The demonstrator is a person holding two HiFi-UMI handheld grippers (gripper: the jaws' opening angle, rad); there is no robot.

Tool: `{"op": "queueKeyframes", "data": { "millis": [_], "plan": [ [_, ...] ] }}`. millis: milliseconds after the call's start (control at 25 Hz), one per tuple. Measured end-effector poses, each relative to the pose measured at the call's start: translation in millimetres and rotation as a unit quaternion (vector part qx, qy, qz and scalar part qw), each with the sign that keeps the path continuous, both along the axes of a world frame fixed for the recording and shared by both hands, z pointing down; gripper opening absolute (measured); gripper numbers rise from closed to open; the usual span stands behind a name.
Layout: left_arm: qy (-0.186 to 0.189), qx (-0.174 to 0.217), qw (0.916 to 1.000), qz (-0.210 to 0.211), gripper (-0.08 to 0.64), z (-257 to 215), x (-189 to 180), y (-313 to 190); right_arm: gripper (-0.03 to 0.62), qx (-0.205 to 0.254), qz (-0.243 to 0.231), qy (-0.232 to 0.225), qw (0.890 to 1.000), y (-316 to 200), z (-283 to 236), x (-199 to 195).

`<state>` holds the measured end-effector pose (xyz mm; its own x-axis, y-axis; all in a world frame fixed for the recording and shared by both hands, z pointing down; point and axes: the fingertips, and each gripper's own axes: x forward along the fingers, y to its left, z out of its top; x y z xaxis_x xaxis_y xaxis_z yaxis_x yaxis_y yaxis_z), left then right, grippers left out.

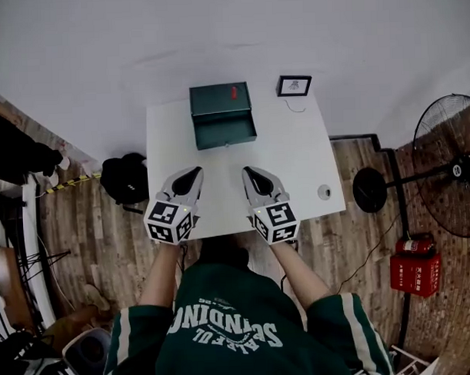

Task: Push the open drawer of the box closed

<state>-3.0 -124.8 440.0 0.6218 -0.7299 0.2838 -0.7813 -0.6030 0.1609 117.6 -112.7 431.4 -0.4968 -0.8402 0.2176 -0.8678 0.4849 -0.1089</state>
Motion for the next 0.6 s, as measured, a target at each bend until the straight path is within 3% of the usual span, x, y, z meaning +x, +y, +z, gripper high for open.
{"op": "queueKeyframes", "data": {
  "millis": [600],
  "plan": [
    [0.0,-0.051,0.9981,0.035,0.052,52,-10,-93,0.002,-0.06,0.029,0.01,0.998,-92,67,-22]
  ]
}}
